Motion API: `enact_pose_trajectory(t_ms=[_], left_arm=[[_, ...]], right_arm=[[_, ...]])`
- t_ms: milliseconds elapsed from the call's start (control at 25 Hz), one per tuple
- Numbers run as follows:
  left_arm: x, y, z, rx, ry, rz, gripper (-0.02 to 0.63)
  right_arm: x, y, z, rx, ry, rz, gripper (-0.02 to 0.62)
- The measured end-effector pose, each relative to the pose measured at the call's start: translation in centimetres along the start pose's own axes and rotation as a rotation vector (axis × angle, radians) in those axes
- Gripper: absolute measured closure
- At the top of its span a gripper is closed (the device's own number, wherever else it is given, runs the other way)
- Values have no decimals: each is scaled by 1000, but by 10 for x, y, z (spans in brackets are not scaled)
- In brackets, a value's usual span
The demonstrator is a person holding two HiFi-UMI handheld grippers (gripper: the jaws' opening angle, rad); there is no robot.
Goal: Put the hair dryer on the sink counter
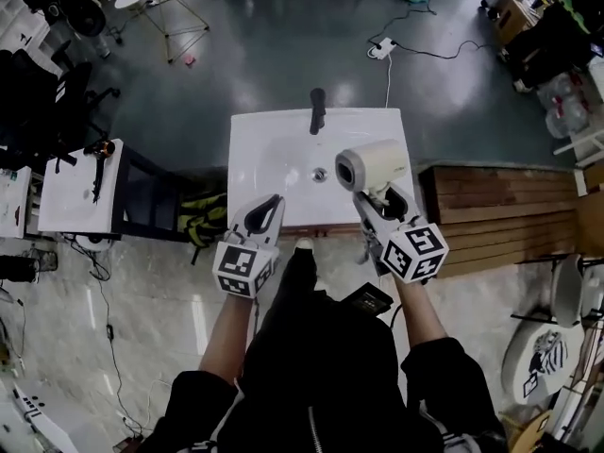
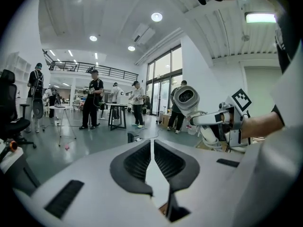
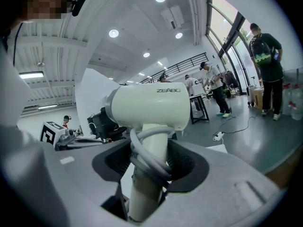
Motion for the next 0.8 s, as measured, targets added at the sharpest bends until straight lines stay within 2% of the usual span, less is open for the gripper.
enact_pose_trajectory(t_ms=[360,800], left_arm=[[-17,-22,65,152,13,44,575],[-24,-32,112,252,57,72,575]], right_arm=[[3,-51,-15,145,0,46,379],[8,-87,-23,247,5,82,379]])
Point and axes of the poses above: the fingertips, and each gripper's own axes: z forward along the fingers, y to its left, x out of its underside, the point moved 4 cm from there along -z, backward along the fingers, and after that the axes turned 9 degrees about y, right-handed, at the moved point
